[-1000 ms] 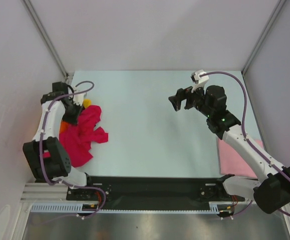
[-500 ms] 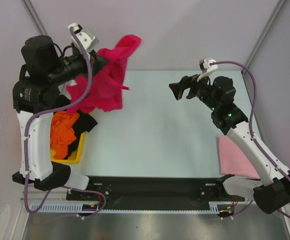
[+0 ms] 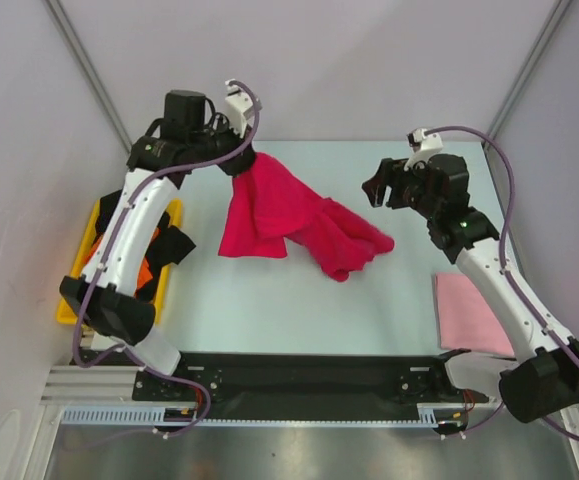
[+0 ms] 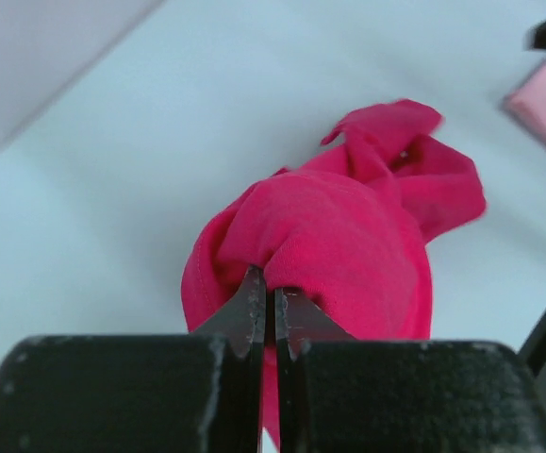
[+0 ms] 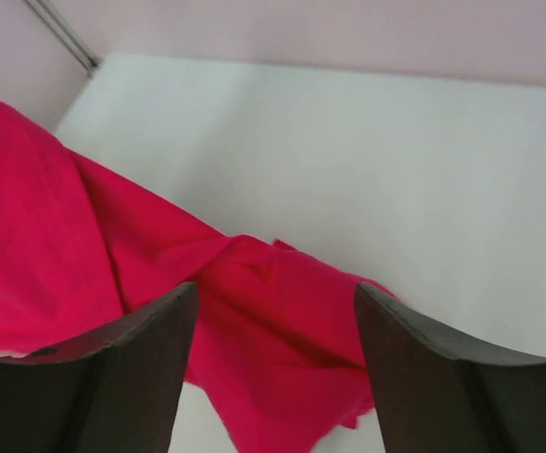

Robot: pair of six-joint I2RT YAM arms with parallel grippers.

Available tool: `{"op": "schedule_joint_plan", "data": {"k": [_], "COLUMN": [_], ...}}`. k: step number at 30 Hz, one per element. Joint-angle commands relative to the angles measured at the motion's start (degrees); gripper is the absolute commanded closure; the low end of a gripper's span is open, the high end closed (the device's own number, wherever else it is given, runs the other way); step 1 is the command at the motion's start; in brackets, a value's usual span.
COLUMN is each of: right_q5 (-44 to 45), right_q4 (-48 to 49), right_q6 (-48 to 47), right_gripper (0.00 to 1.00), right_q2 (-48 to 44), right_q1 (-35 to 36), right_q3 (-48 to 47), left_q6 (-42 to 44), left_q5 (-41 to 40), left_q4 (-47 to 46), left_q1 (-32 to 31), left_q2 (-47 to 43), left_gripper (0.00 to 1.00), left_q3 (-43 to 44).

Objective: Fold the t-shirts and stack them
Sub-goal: Move the tshirt to the center of the board

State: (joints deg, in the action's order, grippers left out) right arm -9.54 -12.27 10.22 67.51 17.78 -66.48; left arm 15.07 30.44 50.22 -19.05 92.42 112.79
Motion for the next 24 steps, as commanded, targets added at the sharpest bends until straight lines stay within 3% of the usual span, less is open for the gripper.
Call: {"op": "schedule_joint_plan", "data": {"k": [1,6,8,9,10,12,13,14,16,19,20,24], "right_q5": [4.1,6.7,6.1,6.1,6.3,5.2,4.2,3.2,0.2,-2.4,-3.2,-5.0], "right_q4": [-7.7,-16.7,-17.5,-17.6,-17.8,-17.5,-17.4,-16.9,-15.9,-11.7,-9.5,-6.6], "right_q6": [-1.6,0.9,2.4,3.0,3.7,6.4,7.2,8.3,11.7,17.5,18.6,23.3], "right_gripper": [0.3,0.31,0.3,0.3,0.3,0.31,0.33,0.34,0.36,0.31,0.3,0.3], "right_q2": [3.5,13.4,16.2,17.4,19.9,22.2,24.1,25.2,26.5,27.8,28.9,33.1], "right_q1": [0.3,0.8,0.8,0.8,0.4,-0.5,-1.3,-2.5,-3.5,-4.4,-4.5,-4.5], "right_q3": [1.0,1.9,2.3,2.4,2.4,2.1,1.8,1.7,2.1,4.2,4.3,3.8], "left_q6": [-3.9,-0.2,1.3,2.1,2.3,2.0,1.6,1.4,3.8,11.7,13.7,19.6], "left_q5": [-5.8,-6.4,-6.6,-6.9,-7.1,-8.9,-10.5,-15.0,-16.2,-17.7,-19.2,-26.9], "left_q4": [-10.5,-12.3,-14.7,-15.4,-15.9,-17.2,-17.4,-17.8,-18.6,-20.9,-20.3,-22.0], "left_q1": [3.9,6.2,7.4,7.9,8.6,10.7,11.3,11.7,11.1,4.0,-1.4,-10.2], "left_q2": [1.6,5.8,5.8,5.4,5.1,4.4,4.1,3.7,0.5,-5.8,-6.5,-5.4], "left_gripper": [1.0,0.98,0.91,0.85,0.67,0.48,0.28,0.24,0.2,0.2,0.2,0.21], "left_q3": [-7.5,-18.8,-24.6,-26.1,-27.4,-29.5,-29.8,-30.3,-31.9,-40.1,-43.8,-50.9]}}
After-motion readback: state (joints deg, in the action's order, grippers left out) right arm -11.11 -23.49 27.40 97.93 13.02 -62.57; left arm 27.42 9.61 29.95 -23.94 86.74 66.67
